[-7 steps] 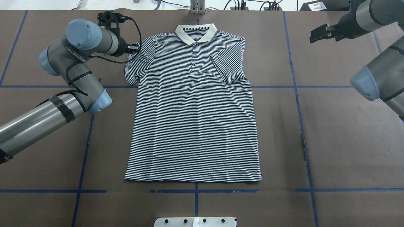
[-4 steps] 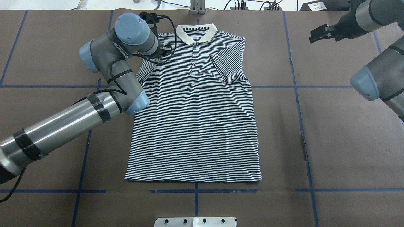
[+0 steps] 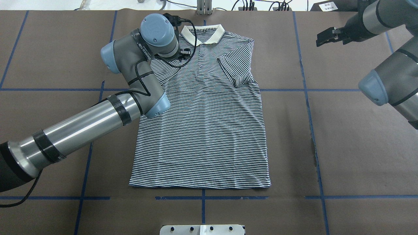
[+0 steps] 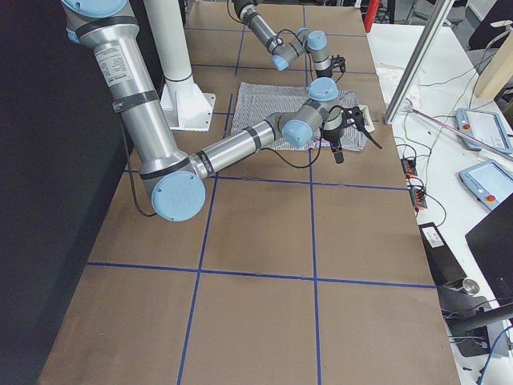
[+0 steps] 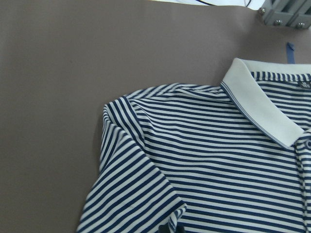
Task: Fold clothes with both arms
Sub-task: 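Fold the sleeve with the left gripper inward across the shirt body, then move both grippers down to the shirt hem corners nearest the robot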
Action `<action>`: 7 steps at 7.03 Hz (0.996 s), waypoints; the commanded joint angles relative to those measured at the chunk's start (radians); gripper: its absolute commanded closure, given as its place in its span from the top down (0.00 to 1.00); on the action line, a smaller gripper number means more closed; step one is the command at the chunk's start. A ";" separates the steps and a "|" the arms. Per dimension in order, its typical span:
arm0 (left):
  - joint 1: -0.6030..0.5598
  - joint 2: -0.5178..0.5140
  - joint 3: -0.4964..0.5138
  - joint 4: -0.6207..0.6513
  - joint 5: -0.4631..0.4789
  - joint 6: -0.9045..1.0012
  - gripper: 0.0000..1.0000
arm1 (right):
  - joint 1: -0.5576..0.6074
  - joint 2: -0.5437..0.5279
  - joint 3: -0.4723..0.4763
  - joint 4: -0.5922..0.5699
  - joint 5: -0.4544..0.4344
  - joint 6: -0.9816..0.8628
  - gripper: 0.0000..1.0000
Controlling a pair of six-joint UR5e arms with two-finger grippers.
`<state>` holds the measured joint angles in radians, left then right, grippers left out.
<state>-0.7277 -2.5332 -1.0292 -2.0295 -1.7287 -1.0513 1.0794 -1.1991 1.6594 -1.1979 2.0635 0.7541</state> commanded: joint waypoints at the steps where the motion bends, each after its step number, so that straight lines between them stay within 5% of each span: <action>1: -0.002 0.112 -0.207 0.009 -0.072 0.056 1.00 | -0.057 0.004 0.044 0.000 -0.002 0.187 1.00; 3: 0.005 0.307 -0.529 0.075 -0.084 0.056 1.00 | -0.209 -0.073 0.194 -0.005 -0.107 0.423 1.00; 5: 0.083 0.458 -0.821 0.185 -0.091 0.036 1.00 | -0.472 -0.227 0.391 -0.008 -0.343 0.644 1.00; 7: 0.186 0.607 -0.942 0.176 -0.074 -0.086 1.00 | -0.704 -0.334 0.499 -0.012 -0.529 0.825 0.98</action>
<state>-0.6102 -2.0135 -1.8924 -1.8556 -1.8134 -1.0635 0.5193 -1.4663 2.0903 -1.2080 1.6521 1.4621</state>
